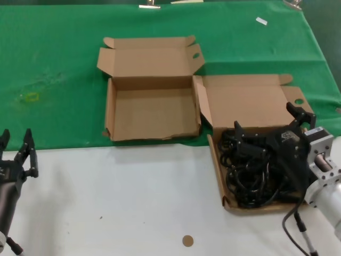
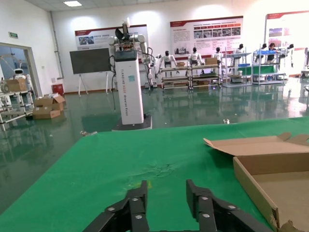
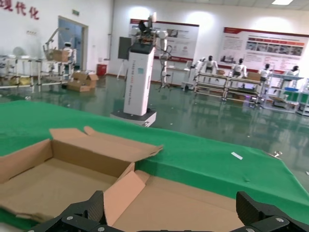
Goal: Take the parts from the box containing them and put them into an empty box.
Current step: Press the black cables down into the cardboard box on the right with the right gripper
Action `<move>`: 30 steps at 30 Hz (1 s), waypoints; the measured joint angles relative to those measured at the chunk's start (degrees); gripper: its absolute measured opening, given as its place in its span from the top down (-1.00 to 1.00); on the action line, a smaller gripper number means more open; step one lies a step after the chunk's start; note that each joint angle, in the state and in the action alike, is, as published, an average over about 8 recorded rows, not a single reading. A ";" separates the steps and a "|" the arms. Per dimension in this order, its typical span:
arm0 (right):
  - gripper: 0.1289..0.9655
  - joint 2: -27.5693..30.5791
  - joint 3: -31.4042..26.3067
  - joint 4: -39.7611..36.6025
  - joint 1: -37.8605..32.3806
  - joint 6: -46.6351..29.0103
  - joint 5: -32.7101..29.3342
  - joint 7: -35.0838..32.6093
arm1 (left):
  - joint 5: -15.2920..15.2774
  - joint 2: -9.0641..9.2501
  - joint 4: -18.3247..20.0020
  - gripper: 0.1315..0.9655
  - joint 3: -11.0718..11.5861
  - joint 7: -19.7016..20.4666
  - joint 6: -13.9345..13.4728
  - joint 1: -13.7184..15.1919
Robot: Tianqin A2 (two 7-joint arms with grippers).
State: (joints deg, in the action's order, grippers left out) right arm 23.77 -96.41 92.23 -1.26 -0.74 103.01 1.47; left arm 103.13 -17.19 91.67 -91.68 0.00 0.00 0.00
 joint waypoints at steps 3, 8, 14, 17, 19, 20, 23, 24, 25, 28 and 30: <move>-1.00 3.55 -2.23 0.50 -0.08 0.70 1.23 0.81 | 0.00 0.00 0.00 0.36 0.00 0.00 0.00 0.00; -1.00 10.40 -6.91 0.91 -1.13 1.53 3.49 1.99 | 0.00 0.00 0.00 0.60 0.00 0.03 0.00 0.00; -1.00 19.04 -12.32 1.28 -3.32 0.25 4.46 3.67 | -0.01 0.00 0.00 0.79 0.00 0.04 0.00 0.00; -1.00 23.04 -14.15 1.47 -4.42 -1.84 3.68 4.73 | -0.02 0.00 0.00 0.86 0.00 0.03 0.00 0.00; -1.00 25.49 -14.85 1.54 -5.09 -3.91 2.77 5.31 | -0.02 0.00 0.00 0.91 0.00 0.03 0.00 0.00; -1.00 26.60 -15.00 1.54 -5.40 -5.15 2.25 5.50 | -0.02 0.00 0.00 0.93 0.00 0.03 0.00 0.00; -1.00 29.50 -14.89 1.47 -6.23 -9.22 0.75 5.68 | -0.02 0.00 0.00 0.94 0.00 0.02 0.00 0.00; -1.00 30.33 -14.71 1.41 -6.51 -10.66 0.30 5.60 | -0.02 0.00 0.00 0.95 0.00 0.02 0.00 0.00; -1.00 31.12 -14.48 1.34 -6.80 -12.10 -0.13 5.48 | -0.02 0.00 0.00 0.95 0.00 0.02 0.00 0.00; -1.00 33.11 -13.71 1.05 -7.79 -16.25 -1.31 4.88 | -0.02 0.00 0.00 0.97 0.00 0.02 0.00 0.00; -1.00 34.22 -13.21 0.78 -8.59 -18.91 -2.06 4.34 | -0.02 0.00 0.00 0.97 0.00 0.02 0.00 0.00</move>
State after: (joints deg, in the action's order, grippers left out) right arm 57.99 -109.62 93.01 -9.85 -19.65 100.95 5.82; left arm 103.11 -17.19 91.67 -91.68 0.02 0.00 0.00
